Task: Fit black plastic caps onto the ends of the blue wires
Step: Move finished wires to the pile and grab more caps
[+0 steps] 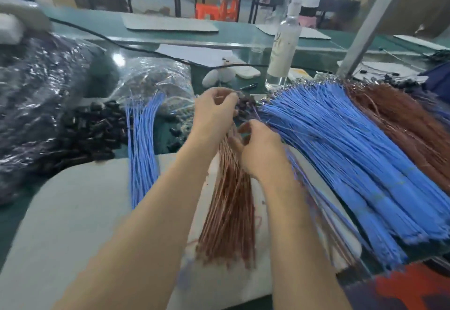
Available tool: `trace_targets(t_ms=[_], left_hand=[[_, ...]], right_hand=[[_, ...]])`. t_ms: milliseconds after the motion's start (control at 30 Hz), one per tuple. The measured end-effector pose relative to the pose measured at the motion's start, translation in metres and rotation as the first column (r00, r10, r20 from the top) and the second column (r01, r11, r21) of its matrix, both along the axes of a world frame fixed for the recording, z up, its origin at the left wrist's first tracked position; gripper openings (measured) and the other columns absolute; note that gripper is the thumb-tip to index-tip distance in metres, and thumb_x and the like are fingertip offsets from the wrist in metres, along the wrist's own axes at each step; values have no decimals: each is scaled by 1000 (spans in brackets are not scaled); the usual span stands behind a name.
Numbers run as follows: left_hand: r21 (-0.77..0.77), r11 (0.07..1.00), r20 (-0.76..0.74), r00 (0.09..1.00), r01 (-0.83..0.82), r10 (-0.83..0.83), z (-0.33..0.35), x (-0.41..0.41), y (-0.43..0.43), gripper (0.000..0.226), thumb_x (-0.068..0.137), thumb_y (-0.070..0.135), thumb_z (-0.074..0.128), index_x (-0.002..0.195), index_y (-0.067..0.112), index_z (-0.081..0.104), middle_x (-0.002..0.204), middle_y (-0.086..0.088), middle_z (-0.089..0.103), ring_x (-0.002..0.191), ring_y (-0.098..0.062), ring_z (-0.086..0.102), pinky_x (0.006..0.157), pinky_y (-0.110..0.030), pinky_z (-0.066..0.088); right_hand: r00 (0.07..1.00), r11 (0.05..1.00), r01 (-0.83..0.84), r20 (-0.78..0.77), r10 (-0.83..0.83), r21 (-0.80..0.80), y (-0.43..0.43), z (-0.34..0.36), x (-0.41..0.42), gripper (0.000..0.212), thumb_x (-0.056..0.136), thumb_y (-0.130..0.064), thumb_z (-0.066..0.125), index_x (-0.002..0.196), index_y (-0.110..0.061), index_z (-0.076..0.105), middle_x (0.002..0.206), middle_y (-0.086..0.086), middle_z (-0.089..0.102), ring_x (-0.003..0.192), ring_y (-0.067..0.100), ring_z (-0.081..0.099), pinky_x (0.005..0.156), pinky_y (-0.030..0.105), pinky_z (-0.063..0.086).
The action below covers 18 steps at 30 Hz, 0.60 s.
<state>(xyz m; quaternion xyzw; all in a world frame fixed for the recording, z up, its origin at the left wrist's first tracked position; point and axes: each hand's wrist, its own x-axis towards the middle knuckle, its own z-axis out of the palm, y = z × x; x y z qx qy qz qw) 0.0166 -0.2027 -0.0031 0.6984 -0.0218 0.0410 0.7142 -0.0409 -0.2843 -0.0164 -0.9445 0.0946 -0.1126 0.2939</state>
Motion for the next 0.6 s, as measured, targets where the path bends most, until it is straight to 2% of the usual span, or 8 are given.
trace_targets(t_ms=[67,200,333,467,600], left_hand=[[-41,997,9,998,-68,68,4,-7,37,14,90,15,56,82,25,60,81,3,64,64,-3,57,67,-24,50],[-140,970,-3,980,-200,201,7,-21,112,13,93,12,52,87,22,59,82,5,66,56,0,56,53,-16,44],[-207,908,-44,930,-365,364,7,-36,183,14,95,12,49,90,21,59,76,9,66,53,2,53,52,-14,45],[-297,849,-106,898,-438,426,4,-46,223,20,94,10,47,86,21,62,72,10,67,58,-1,54,57,-15,46],[-343,817,-146,886,-463,441,-2,-46,234,20,94,9,46,86,19,62,76,7,67,63,-4,55,59,-17,46]], right_hand=[[997,996,-83,-7,83,-28,33,-1,7,25,89,-31,59,106,-14,58,106,10,67,102,30,60,85,35,48],[969,969,-246,-16,247,20,96,-2,25,21,89,-25,60,108,-15,61,108,8,66,103,27,58,86,32,45],[947,946,-322,14,322,42,159,-7,39,22,92,-17,53,112,-16,63,114,7,64,107,26,56,90,33,45],[952,950,-305,-34,304,-62,195,-15,53,33,92,-8,45,122,-15,57,124,9,56,115,29,50,89,36,44],[968,954,-245,-93,232,-173,205,-20,65,37,87,-2,46,121,-13,56,120,10,56,111,30,51,86,37,45]])
